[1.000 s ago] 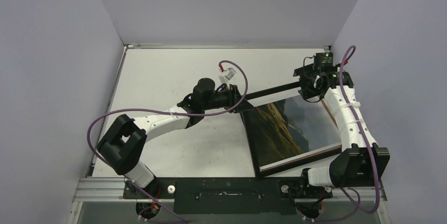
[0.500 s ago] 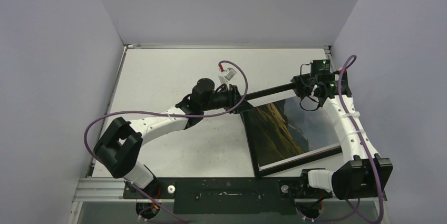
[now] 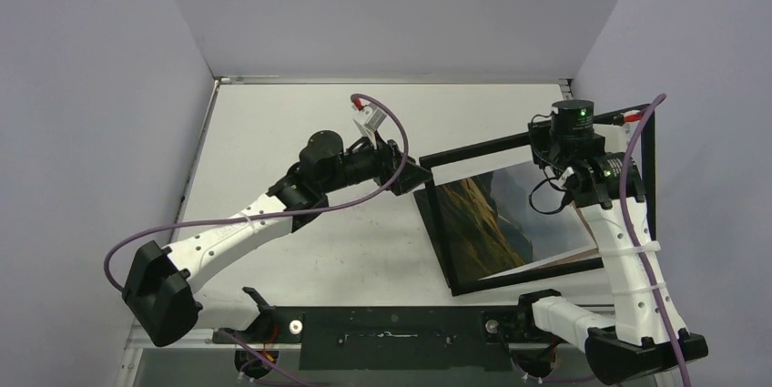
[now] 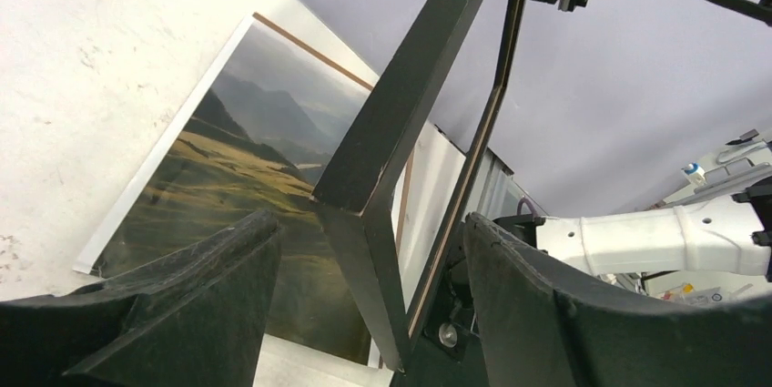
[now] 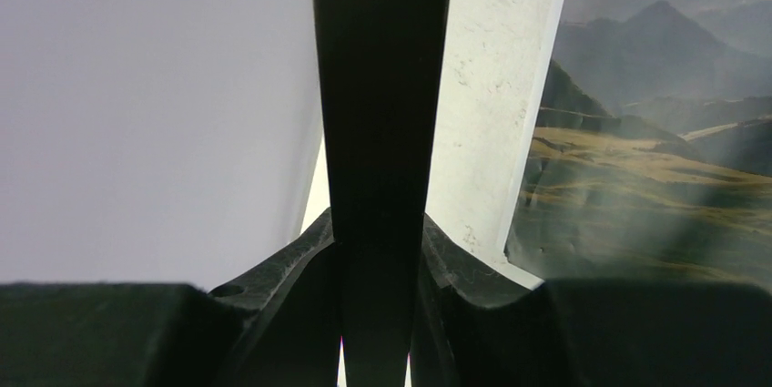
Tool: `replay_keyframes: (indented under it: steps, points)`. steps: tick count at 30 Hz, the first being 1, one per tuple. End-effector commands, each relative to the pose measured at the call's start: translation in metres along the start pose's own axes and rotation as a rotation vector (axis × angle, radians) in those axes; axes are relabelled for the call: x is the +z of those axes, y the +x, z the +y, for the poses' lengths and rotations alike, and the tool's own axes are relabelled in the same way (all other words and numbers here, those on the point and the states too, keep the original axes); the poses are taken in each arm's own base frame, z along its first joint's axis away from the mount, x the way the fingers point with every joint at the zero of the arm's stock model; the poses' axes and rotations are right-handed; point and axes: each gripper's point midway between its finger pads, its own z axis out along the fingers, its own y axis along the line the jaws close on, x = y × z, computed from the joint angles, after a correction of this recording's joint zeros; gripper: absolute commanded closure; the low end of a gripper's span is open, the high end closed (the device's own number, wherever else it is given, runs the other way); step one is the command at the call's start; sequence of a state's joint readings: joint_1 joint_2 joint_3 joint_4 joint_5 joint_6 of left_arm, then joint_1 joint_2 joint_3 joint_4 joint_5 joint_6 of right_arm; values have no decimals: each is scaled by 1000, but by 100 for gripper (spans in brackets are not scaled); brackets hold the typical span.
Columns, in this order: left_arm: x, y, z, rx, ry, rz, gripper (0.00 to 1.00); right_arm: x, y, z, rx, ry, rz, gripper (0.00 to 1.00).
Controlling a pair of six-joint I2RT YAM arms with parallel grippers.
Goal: Put the photo into the frame
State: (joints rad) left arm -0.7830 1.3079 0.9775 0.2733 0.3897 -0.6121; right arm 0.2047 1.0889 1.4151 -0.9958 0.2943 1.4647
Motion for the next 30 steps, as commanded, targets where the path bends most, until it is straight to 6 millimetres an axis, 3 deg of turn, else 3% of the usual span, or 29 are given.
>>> replay_keyframes:
  steps: [1, 4, 13, 15, 23, 26, 30]
  points:
    - [-28, -46, -25, 110, -39, -99, 22, -15, -16, 32, 13, -98, -55, 100]
    - [-48, -63, -18, 105, -130, -121, 7, -9, -12, 56, -55, -159, -40, 100]
    - [-93, -88, -24, 92, -155, -157, 5, 16, 17, 117, -87, -293, 55, 100]
    - [-105, -99, -12, 72, -238, -178, 4, 15, 26, 139, -117, -382, 92, 100]
    - [-142, -164, 30, -89, -407, -226, 4, 7, 58, 189, -113, -585, 223, 100]
    - [-145, -167, 62, -216, -457, -166, 6, -3, 70, 209, -117, -696, 290, 97]
    - [-135, -164, 83, -222, -452, -134, 3, -31, 90, 239, -135, -889, 432, 90]
